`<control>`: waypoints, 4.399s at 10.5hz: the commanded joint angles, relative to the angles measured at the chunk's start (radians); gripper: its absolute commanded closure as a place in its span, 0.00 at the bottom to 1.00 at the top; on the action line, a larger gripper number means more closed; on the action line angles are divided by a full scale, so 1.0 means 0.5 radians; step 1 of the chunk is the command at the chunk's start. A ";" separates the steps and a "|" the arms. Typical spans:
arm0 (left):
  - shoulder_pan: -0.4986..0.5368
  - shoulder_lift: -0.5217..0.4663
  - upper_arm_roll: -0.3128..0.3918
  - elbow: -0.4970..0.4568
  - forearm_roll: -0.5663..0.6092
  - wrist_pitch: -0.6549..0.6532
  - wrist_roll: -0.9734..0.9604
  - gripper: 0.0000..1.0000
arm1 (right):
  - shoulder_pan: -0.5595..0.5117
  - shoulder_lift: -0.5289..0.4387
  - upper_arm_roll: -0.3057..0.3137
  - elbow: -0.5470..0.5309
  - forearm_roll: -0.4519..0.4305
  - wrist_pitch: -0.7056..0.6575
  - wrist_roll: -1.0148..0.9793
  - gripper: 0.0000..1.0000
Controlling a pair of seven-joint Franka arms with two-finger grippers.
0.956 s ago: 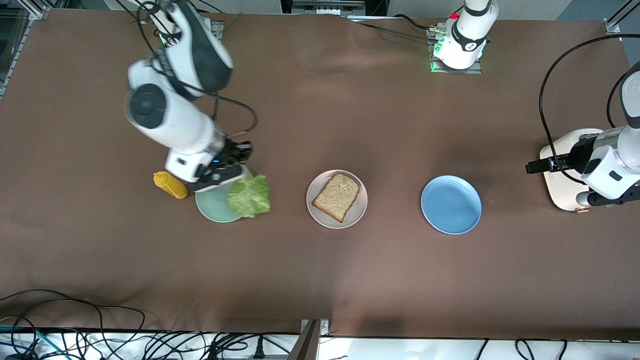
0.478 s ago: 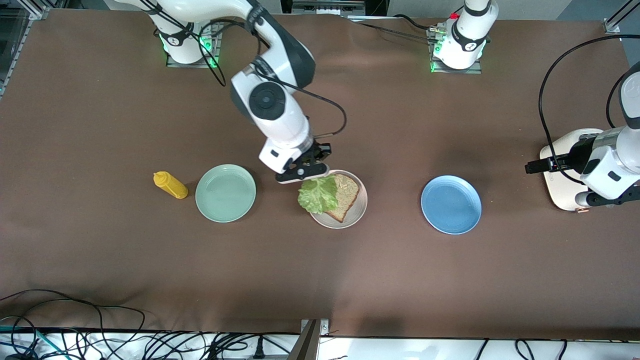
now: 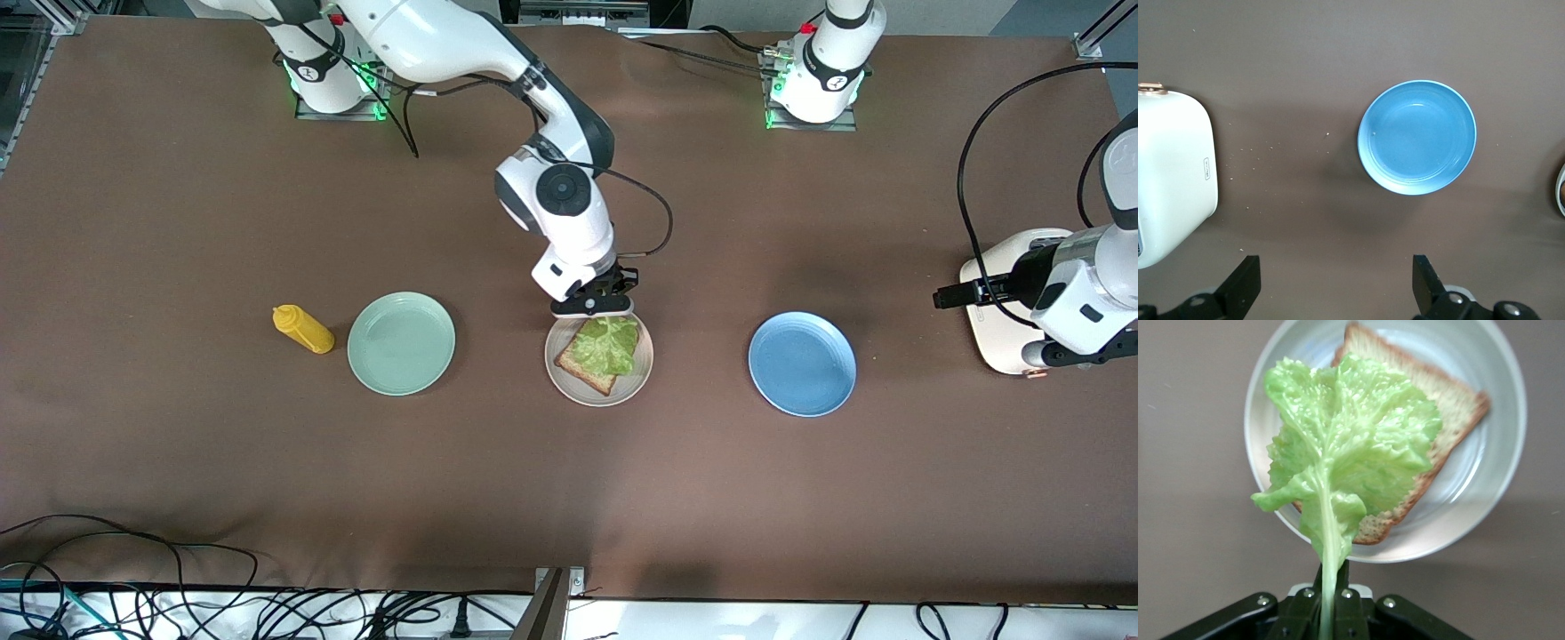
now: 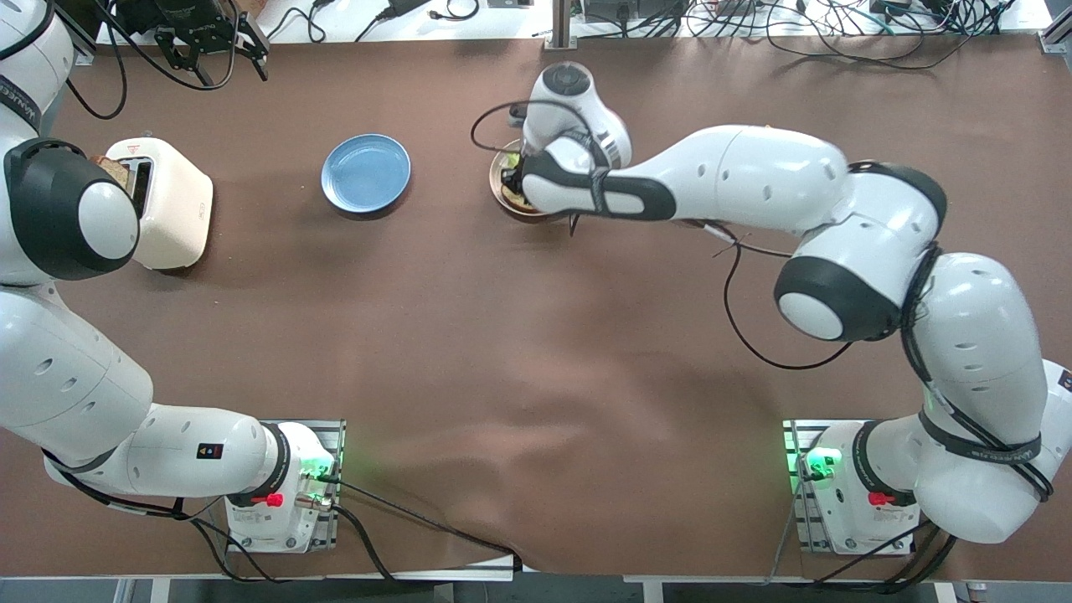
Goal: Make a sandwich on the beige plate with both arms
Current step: 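Carry the lettuce leaf with the right gripper over the bread, then lower the lettuce onto the bread and open the right gripper, then move the right gripper toward the mustard while the left gripper reaches the toaster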
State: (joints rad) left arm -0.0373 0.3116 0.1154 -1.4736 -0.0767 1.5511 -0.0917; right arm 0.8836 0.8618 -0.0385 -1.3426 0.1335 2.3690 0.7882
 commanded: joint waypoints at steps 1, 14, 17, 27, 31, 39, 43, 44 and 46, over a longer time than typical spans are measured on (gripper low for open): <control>-0.008 -0.013 0.008 -0.020 -0.006 0.018 0.042 0.00 | 0.092 0.117 -0.092 0.111 -0.043 0.014 0.108 1.00; -0.002 -0.004 0.012 -0.016 -0.003 0.018 0.042 0.00 | -0.015 0.090 -0.092 0.065 -0.095 0.106 0.040 1.00; -0.002 -0.004 0.012 -0.016 0.000 0.018 0.042 0.00 | -0.012 0.080 -0.092 0.035 -0.098 0.177 0.031 0.00; 0.261 -0.010 0.024 -0.010 0.252 0.018 0.064 0.00 | -0.146 -0.483 -0.309 -0.085 0.141 -0.663 -0.382 0.00; 0.506 0.015 0.030 -0.007 0.249 0.033 0.324 0.00 | -0.465 -0.808 -0.310 -0.214 0.135 -1.044 -0.964 0.00; 0.667 0.309 0.030 0.051 0.589 0.137 0.549 0.00 | -1.196 -1.401 -0.239 -0.713 0.080 -1.265 -2.204 0.00; 0.756 0.322 0.030 0.024 0.589 0.119 0.545 0.00 | -1.537 -1.827 -0.018 -1.112 -0.190 -1.201 -1.961 0.00; 0.783 0.331 0.030 0.017 0.589 0.074 0.542 0.00 | -1.543 -1.889 -0.018 -1.180 -0.233 -1.192 -1.875 0.00; 0.820 0.358 0.030 0.008 0.586 0.000 0.542 0.01 | -1.574 -1.947 -0.015 -1.287 -0.236 -1.106 -1.862 0.00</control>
State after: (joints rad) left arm 0.3604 0.4779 0.1380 -1.4736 0.1871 1.5785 0.1644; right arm 0.1252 -0.0627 -0.0678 -1.9091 0.0324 1.7642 -0.1657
